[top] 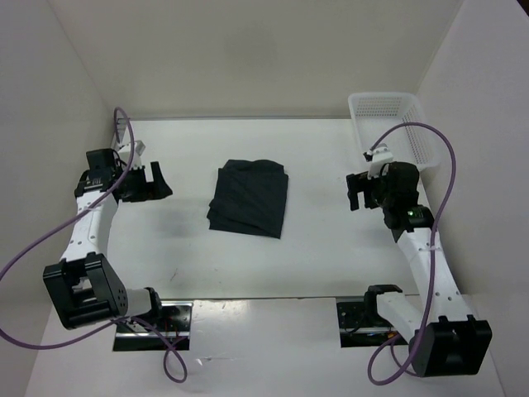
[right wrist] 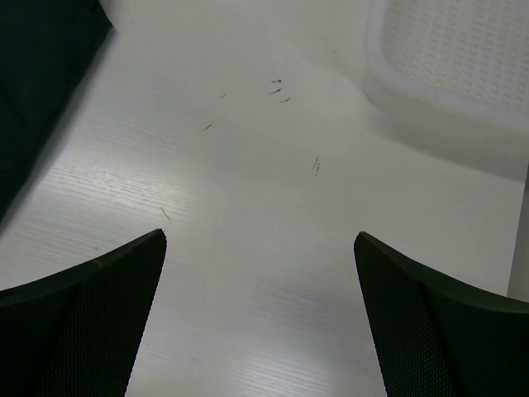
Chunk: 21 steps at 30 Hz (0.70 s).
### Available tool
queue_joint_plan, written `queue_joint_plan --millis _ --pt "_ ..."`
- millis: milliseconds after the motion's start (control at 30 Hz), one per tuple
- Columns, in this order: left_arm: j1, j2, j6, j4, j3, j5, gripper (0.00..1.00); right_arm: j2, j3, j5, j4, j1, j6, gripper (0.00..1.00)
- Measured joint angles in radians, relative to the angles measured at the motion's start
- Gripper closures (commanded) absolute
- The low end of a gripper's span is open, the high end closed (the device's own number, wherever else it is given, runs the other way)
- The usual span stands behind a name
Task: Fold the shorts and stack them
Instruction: Fold the shorts
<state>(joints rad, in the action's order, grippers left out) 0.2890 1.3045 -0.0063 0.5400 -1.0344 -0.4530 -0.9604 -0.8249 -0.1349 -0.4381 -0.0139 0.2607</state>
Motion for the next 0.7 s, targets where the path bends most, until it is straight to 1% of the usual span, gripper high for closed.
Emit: queue_joint_plan --millis 200,700 --pt "0.018 -0.034 0.000 -0.002 0.029 -0.005 0.00 0.062 0.033 0.007 0.004 0.001 -0.066 0.01" --pt "0.018 -0.069 0.000 -0.012 0.047 -0.023 0.00 0.089 0.041 -0.008 0.019 0.015 -0.101 0.01"
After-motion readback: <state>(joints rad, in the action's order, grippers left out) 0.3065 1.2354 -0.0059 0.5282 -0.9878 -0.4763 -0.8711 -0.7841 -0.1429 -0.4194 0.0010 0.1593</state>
